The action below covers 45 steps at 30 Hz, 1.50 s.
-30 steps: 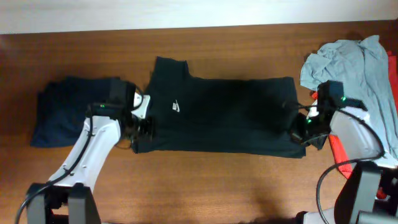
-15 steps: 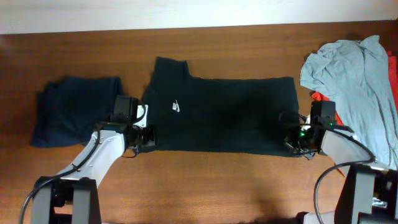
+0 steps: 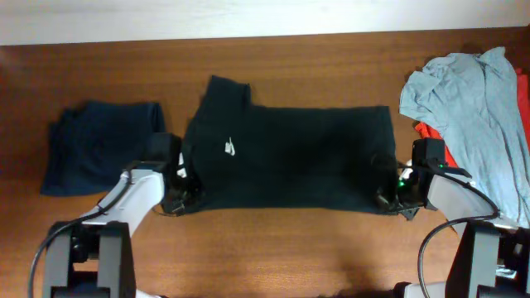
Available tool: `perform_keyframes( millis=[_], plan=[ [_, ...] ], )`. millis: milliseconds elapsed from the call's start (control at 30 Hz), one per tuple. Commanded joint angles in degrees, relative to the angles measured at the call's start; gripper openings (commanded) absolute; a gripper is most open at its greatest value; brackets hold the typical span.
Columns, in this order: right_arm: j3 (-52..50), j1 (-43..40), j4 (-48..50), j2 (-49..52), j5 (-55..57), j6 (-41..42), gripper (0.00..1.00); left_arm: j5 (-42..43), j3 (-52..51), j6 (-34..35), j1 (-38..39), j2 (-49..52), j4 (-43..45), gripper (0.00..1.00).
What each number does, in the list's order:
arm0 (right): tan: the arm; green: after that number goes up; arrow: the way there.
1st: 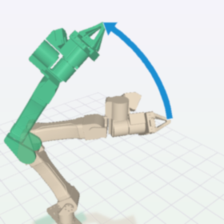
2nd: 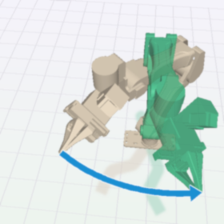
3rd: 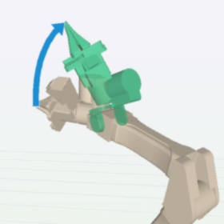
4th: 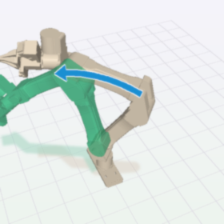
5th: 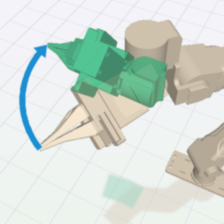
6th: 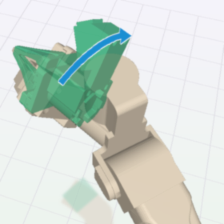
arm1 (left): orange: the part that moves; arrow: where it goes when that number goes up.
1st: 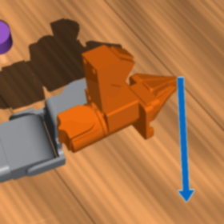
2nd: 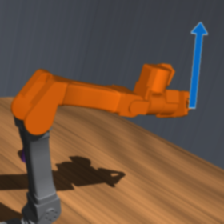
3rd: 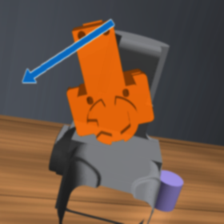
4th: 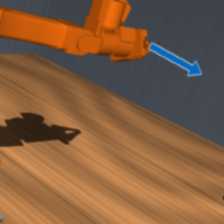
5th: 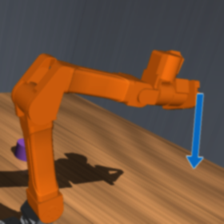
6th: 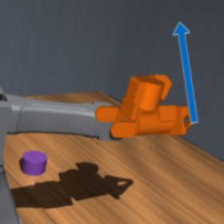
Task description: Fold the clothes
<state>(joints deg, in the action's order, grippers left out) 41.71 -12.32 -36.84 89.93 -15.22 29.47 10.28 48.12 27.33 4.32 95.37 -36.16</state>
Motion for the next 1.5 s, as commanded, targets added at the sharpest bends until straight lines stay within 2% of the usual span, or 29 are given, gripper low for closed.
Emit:
perform_keyframes(
  millis=[0,167,333,467,633,733,800,867,1000,1100,1267,1467],
  plan=[
    [-2.8,0.2,-5.7,0.6,2.6,1.5,0.04,-2.6,-2.2,2.6,-5.1,1.5,-5.2,0.00],
    [-2.8,0.2,-10.2,-3.7,7.3,3.0,0.04,-2.6,-2.2,-2.6,-9.8,-0.9,-8.7,0.01],
    [-2.7,0.2,-10.6,-8.8,11.5,3.8,0.04,-2.6,-2.0,-4.7,-10.5,-5.4,-8.9,0.01],
    [-1.2,0.3,-10.4,-12.1,10.4,-0.3,0.04,-2.5,-0.6,-8.0,-10.3,-9.9,-8.9,0.01],
    [4.4,0.3,-14.4,-16.3,8.8,-2.3,0.08,-2.4,3.4,-13.9,-8.0,-17.1,-10.0,0.15],
    [9.0,0.3,-17.3,-17.5,7.2,-3.0,0.15,-2.3,6.6,-17.7,-6.0,-20.8,-9.3,0.30],
    [12.1,0.3,-17.8,-17.5,3.4,-6.9,0.20,-0.9,8.7,-21.9,-4.7,-22.2,-6.5,0.38],
    [14.5,0.3,-17.7,-17.5,-0.9,-11.0,0.23,2.2,10.5,-26.7,-3.5,-22.1,-2.6,0.39],
    [17.6,0.3,-17.8,-17.5,-2.8,-14.2,0.38,3.9,17.3,-30.3,-2.8,-15.0,-2.1,0.40],
    [18.0,0.3,-17.7,-17.5,-2.8,-14.3,0.48,4.0,24.7,-33.5,-2.8,-4.8,-3.8,0.41],
    [18.0,0.3,-17.8,-17.5,-2.8,-14.3,0.53,4.7,39.6,-39.3,-2.4,12.3,-6.5,0.46],
    [18.0,0.3,-17.8,-17.5,-2.7,-14.3,0.53,5.6,54.7,-44.9,0.7,29.6,-5.0,0.60]
  ],
)
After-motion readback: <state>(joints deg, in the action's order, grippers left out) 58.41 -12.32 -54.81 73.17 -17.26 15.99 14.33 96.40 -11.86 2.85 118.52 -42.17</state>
